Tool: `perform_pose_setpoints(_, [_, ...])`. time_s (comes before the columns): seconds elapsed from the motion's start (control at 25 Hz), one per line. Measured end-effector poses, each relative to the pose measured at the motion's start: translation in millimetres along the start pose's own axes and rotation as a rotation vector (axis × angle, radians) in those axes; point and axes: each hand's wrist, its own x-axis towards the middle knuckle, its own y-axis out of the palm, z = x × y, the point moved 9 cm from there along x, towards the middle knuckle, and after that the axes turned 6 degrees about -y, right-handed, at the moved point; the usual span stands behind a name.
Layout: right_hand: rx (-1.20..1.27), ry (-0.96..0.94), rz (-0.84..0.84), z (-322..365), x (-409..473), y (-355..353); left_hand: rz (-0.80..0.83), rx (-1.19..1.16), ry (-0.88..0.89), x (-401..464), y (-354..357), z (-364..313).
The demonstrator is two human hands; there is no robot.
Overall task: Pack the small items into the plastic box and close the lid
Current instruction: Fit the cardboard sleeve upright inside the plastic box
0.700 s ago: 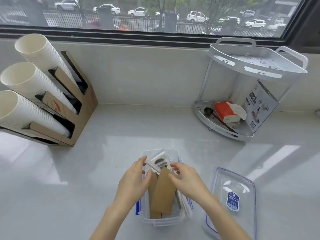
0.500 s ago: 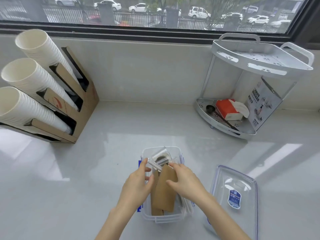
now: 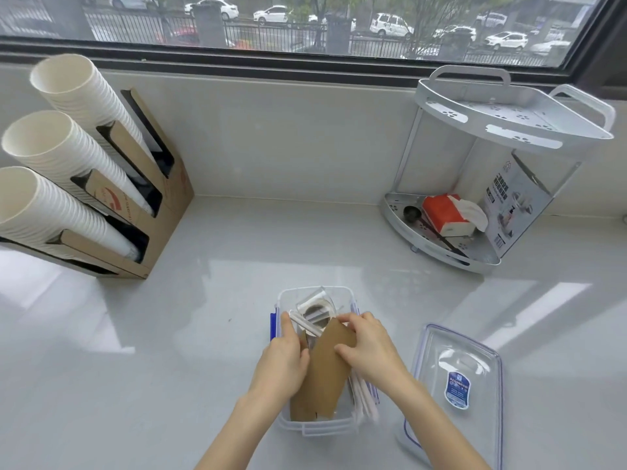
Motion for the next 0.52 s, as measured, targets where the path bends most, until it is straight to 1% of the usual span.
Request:
perform_pose_setpoints(0.08, [0.080, 0.019, -0.031, -6, -1, -9, 0.022, 0.023, -0.014, 0, 8, 0])
perform_pose_setpoints(0.2, [0.135, 0.024, -0.080, -13, -5, -19, 0.035, 0.080, -0.018, -3, 14, -5])
perform_pose_setpoints(0.32, [0.194, 0.025, -0.115, -19, -7, -24, 0.042, 0.075, -0.025, -6, 17, -9])
perform_pose_setpoints(0.52, [0.305, 0.057, -0.119, -23, -9, -24, -0.006, 0.077, -0.066, -9, 8, -7])
